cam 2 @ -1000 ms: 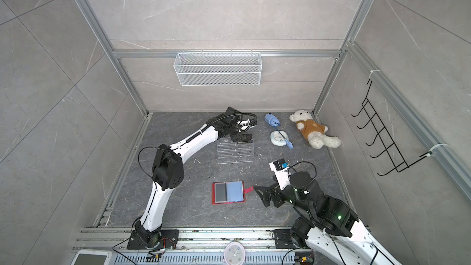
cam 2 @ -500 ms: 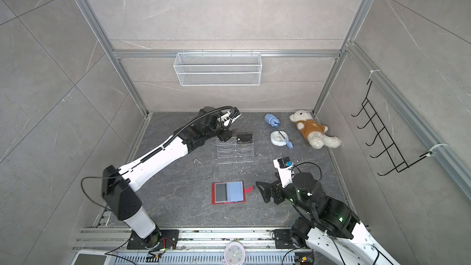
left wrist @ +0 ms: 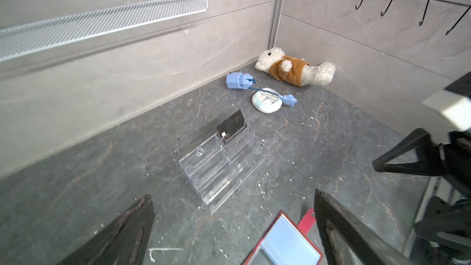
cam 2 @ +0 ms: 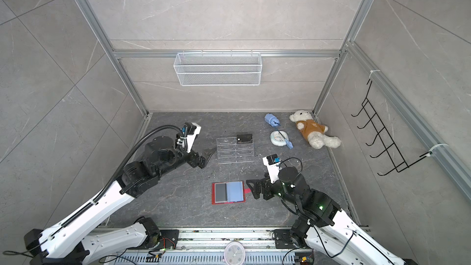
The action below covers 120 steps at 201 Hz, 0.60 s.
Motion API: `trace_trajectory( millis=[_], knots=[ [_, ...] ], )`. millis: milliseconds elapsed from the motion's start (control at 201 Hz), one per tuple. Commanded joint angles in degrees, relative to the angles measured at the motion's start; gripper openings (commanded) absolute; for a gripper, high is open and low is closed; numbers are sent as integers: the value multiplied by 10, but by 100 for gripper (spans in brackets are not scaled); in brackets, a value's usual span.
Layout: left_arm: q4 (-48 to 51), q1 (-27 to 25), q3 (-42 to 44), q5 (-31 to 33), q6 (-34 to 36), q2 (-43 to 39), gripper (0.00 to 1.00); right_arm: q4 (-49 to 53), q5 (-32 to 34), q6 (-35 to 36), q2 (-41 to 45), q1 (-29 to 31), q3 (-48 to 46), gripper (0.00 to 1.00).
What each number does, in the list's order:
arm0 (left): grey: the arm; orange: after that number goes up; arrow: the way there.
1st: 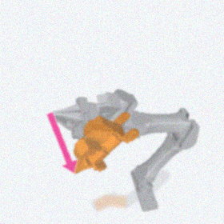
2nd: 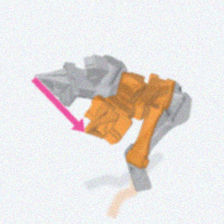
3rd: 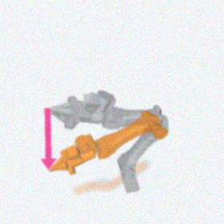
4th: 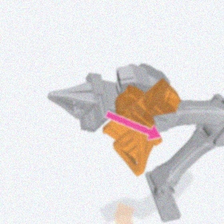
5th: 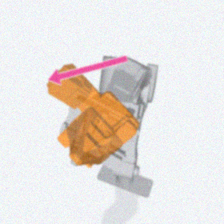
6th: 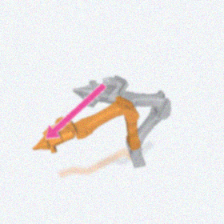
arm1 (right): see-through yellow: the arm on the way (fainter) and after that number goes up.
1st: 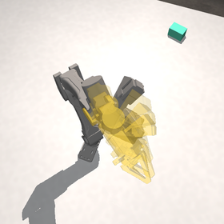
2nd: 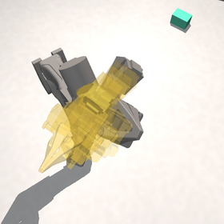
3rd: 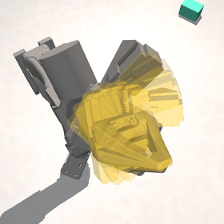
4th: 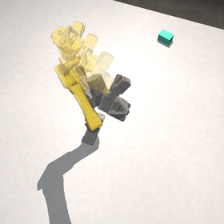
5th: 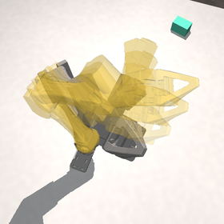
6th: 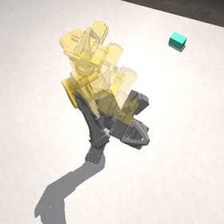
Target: Take the credit cards out of the card holder
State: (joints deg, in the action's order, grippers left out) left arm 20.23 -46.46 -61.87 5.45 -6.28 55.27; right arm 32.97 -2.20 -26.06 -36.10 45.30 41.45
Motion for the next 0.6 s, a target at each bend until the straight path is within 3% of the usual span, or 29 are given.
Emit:
trace_trajectory(
  millis=[0,129,319,368,592],
  knots=[
    [62,1,51,-18,-136,-41,100,-46,-47,-35,-24,-2,-26,95],
    [67,1,133,-54,-239,-75,99,-88,-89,-59,-80,-2,-43,82],
    [-24,1,274,-108,-383,-86,95,-161,-111,-92,-171,-2,-69,56],
    [-41,1,301,-117,-414,-83,94,-188,-119,-101,-192,-2,-79,54],
    [-254,1,440,-168,-585,-40,86,-257,-120,-102,-300,-1,-95,33]
  ],
)
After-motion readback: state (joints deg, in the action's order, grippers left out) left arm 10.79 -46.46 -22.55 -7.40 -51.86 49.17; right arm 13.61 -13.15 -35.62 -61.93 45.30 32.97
